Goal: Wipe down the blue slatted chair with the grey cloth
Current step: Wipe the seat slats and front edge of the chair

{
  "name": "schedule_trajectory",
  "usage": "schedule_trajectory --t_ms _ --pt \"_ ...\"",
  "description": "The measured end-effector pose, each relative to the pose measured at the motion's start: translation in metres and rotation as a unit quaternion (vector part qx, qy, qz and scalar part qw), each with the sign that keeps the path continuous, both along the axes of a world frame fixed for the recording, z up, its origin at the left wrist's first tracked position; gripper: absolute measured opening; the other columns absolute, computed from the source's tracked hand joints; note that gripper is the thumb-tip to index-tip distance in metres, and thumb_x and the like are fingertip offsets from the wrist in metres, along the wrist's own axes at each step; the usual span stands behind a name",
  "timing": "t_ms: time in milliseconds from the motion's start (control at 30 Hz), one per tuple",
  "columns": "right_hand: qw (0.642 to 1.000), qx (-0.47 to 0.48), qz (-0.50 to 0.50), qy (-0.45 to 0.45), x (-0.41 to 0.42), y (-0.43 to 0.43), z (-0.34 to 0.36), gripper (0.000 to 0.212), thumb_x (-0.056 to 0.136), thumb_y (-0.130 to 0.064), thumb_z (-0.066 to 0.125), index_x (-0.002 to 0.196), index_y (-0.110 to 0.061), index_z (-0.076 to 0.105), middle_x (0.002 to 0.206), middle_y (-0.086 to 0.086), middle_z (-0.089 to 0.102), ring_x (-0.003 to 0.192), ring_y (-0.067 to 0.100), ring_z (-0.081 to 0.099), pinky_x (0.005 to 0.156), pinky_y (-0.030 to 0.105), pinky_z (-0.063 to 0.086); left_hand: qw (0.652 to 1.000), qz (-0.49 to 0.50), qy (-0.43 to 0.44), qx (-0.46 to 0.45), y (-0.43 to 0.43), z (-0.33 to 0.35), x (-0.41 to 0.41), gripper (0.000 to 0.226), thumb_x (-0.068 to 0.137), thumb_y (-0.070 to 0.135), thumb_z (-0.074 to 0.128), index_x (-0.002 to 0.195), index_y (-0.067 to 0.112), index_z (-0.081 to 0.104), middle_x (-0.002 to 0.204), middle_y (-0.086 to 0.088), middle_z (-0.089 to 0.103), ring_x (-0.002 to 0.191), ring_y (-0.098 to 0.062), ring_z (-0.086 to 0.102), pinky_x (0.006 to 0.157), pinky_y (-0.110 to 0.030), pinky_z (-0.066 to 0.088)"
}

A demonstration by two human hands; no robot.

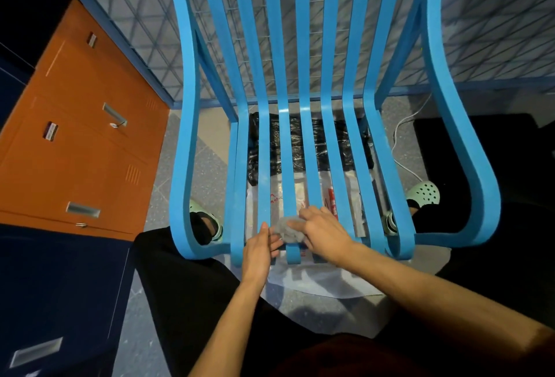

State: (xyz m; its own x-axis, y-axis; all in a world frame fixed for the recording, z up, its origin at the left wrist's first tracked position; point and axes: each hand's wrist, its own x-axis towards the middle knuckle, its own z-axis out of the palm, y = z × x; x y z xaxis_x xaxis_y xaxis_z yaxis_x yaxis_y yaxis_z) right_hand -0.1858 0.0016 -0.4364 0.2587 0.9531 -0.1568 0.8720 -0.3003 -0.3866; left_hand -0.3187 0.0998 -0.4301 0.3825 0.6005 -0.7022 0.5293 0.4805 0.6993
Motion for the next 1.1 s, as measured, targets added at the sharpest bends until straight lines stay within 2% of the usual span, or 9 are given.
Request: schedule_trajectory --t_ms 233,333,400,533,733,800,900,1000,1100 --pt "0.998 -0.021 -0.062 0.01 0.014 0.033 0.002 0.04 0.09 -0.008 0.058 0.127 -0.022 0.063 0.103 0.007 0.057 0.101 0.024 0.049 0.087 0.036 0.039 1.0 -0.012 -0.001 -0.001 -0.001 0.003 0.001 0.052 0.104 0.042 0.032 0.13 0.005 0.058 0.106 -0.002 0.071 0.102 -0.016 0.068 0.092 -0.032 0.052" --pt "0.999 -0.015 -0.028 0.031 -0.007 0.008 0.003 0.032 0.093 -0.018 0.059 0.124 -0.02 0.063 0.11 0.006 0.054 0.102 0.02 0.047 0.088 0.034 0.039 1.0 0.001 -0.001 0.004 0.0 0.005 0.0 0.048 0.104 0.041 0.034 0.124 0.007 0.062 0.096 0.001 0.073 0.096 -0.015 0.069 0.087 -0.031 0.053" --pt "0.998 0.005 0.011 0.061 -0.019 -0.014 0.002 0.033 0.095 -0.016 0.054 0.125 -0.025 0.063 0.104 0.003 0.052 0.098 0.016 0.045 0.088 0.035 0.042 1.0 -0.002 0.004 0.012 0.0 0.005 0.0 0.043 0.104 0.039 0.034 0.116 0.013 0.066 0.094 0.0 0.074 0.091 -0.015 0.069 0.085 -0.035 0.053" --pt "0.994 0.007 0.067 0.083 -0.017 -0.032 -0.003 0.043 0.094 -0.012 0.054 0.132 -0.033 0.058 0.103 0.0 0.056 0.099 0.016 0.047 0.089 0.029 0.035 1.0 -0.01 -0.003 0.01 -0.004 0.001 0.002 0.04 0.103 0.04 0.036 0.107 0.017 0.068 0.096 0.0 0.074 0.096 -0.017 0.069 0.097 -0.04 0.052" --pt "0.993 -0.005 0.097 0.071 0.004 -0.016 -0.009 0.045 0.09 -0.014 0.059 0.132 -0.03 0.059 0.099 0.004 0.057 0.094 0.022 0.052 0.082 0.032 0.04 1.0 0.016 -0.004 0.003 -0.002 0.002 0.009 0.036 0.103 0.04 0.037 0.098 0.025 0.069 0.101 -0.001 0.074 0.101 -0.018 0.069 0.1 -0.043 0.05" --pt "0.994 0.006 0.071 0.078 0.01 -0.01 -0.011 0.045 0.092 -0.017 0.059 0.135 -0.029 0.055 0.106 0.004 0.057 0.099 0.019 0.049 0.088 0.032 0.04 1.0 0.011 -0.005 0.007 0.0 0.0 0.015 0.035 0.103 0.04 0.038 0.094 0.029 0.07 0.102 0.0 0.074 0.103 -0.019 0.068 0.099 -0.042 0.05" --pt "0.998 0.013 0.018 0.063 0.028 0.011 -0.014 0.047 0.094 -0.015 0.057 0.137 -0.032 0.053 0.114 0.002 0.057 0.104 0.017 0.046 0.093 0.033 0.037 1.0 0.003 -0.011 0.017 0.006 0.009 0.032 0.037 0.105 0.033 0.036 0.088 0.029 0.069 0.092 0.003 0.073 0.096 -0.018 0.068 0.085 -0.03 0.052" --pt "0.998 -0.004 -0.004 0.055 0.049 0.035 -0.017 0.05 0.092 -0.012 0.055 0.138 -0.032 0.052 0.112 0.003 0.057 0.103 0.02 0.047 0.093 0.034 0.038 0.999 0.003 -0.022 0.036 0.01 0.012 0.051 0.033 0.105 0.029 0.036 0.096 0.027 0.068 0.096 0.003 0.072 0.097 -0.016 0.067 0.087 -0.028 0.051" --pt "0.998 -0.001 -0.009 0.055 0.071 0.055 -0.019 0.052 0.09 -0.01 0.057 0.139 -0.029 0.053 0.114 0.004 0.057 0.106 0.024 0.048 0.093 0.036 0.039 0.998 0.005 -0.029 0.055 0.017 0.008 0.07 0.035 0.103 0.03 0.041 0.125 0.014 0.063 0.126 0.002 0.062 0.114 -0.014 0.058 0.106 -0.028 0.04"
